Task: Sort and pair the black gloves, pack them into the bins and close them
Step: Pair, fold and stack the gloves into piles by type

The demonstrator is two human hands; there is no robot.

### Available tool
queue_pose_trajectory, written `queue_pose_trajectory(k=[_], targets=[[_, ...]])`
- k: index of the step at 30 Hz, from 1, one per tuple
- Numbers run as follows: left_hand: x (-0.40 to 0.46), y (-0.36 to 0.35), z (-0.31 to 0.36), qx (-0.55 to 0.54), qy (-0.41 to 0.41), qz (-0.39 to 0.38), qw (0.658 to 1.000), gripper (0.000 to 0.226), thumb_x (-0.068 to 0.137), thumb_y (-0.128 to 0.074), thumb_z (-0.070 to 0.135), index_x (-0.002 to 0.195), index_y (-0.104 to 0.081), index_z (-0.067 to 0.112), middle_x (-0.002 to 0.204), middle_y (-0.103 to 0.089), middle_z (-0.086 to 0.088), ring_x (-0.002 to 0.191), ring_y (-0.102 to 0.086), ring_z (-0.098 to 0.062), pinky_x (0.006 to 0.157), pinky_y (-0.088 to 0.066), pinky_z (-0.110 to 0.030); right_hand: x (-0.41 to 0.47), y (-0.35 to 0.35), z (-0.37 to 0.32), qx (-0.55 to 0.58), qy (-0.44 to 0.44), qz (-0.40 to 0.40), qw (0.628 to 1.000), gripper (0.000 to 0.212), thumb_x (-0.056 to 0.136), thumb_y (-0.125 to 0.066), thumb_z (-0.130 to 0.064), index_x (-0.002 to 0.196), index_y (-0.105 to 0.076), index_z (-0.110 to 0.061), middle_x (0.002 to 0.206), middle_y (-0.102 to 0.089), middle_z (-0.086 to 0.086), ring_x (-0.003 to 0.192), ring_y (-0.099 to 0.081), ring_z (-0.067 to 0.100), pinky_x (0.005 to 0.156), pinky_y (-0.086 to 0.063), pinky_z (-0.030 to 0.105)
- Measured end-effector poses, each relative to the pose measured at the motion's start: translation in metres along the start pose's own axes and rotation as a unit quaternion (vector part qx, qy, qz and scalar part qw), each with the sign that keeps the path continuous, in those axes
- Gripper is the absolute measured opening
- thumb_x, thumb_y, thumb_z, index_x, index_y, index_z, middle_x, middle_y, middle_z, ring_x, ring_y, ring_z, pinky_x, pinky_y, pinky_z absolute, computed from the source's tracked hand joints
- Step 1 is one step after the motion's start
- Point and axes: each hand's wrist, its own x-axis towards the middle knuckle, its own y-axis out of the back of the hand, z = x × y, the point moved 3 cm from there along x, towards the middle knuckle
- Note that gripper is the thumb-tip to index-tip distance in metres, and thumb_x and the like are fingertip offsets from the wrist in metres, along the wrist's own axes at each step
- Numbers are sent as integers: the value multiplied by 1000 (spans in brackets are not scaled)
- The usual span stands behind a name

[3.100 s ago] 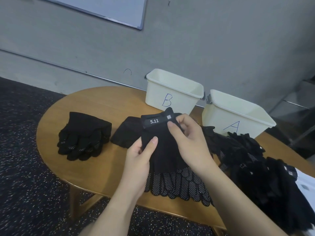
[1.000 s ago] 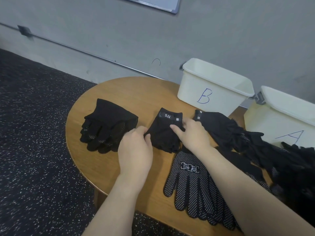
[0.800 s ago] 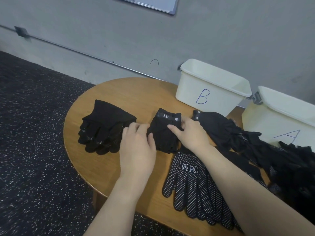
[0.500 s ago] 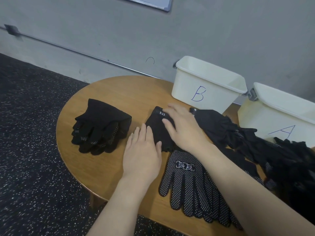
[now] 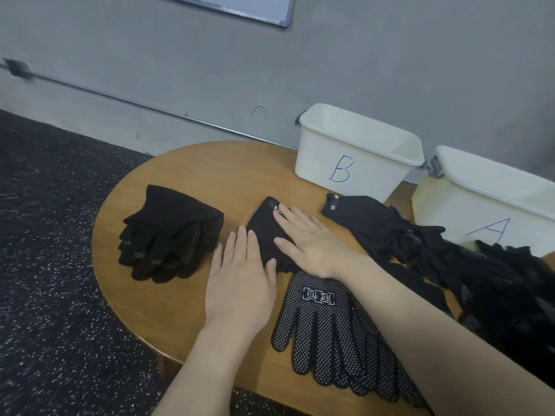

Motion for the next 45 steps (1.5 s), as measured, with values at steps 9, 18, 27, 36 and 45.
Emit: queue_pose_trajectory(k=[9, 18, 27, 36, 45], targets=[[-28, 9, 26, -98, -85, 53, 990, 62, 107, -17, 53, 163, -26, 26, 173, -8, 3, 159, 4, -11, 128, 6, -31, -38, 46, 51, -24, -183, 186, 965, 48, 101, -54, -34, 144, -50, -15, 146, -53, 7, 131, -53, 31, 104, -44, 48], [-38, -13, 59, -58, -198, -25, 978, 68, 104, -19, 67, 163, -22, 34, 173, -2, 8, 156, 15, -4, 115, 27, -22, -42, 37, 84, -86, -253, 168, 949, 38, 103, -53, -35, 137, -60, -19, 128, -63, 6, 118, -60, 30, 96, -46, 43], [-19, -12, 46, -55, -159, -32, 985, 85, 96, -3, 75, 165, -17, 27, 172, -13, 10, 157, 6, -4, 124, 16, -27, -38, 48, 95, -40, -254, 252, 933, 25, 103, -51, -26, 104, -74, -17, 104, -71, 9, 99, -64, 37, 76, -46, 40], [-16, -13, 44, -79, -157, -40, 984, 87, 95, -2, 75, 163, -23, 26, 171, -18, 10, 157, 1, -4, 120, 17, -23, -55, 107, 80, 99, -221, 407, 881, 24, 102, -52, -23, 89, -70, -13, 83, -71, 5, 83, -65, 30, 74, -53, 41], [-42, 13, 53, -285, -111, -2, 952, 72, 97, -24, 68, 155, -42, 30, 157, -43, 15, 147, -30, 1, 121, -20, -20, -111, 171, 26, 350, -188, 406, 823, 33, 100, -57, -23, 86, -65, 5, 71, -54, 11, 64, -49, 19, 60, -38, 31]])
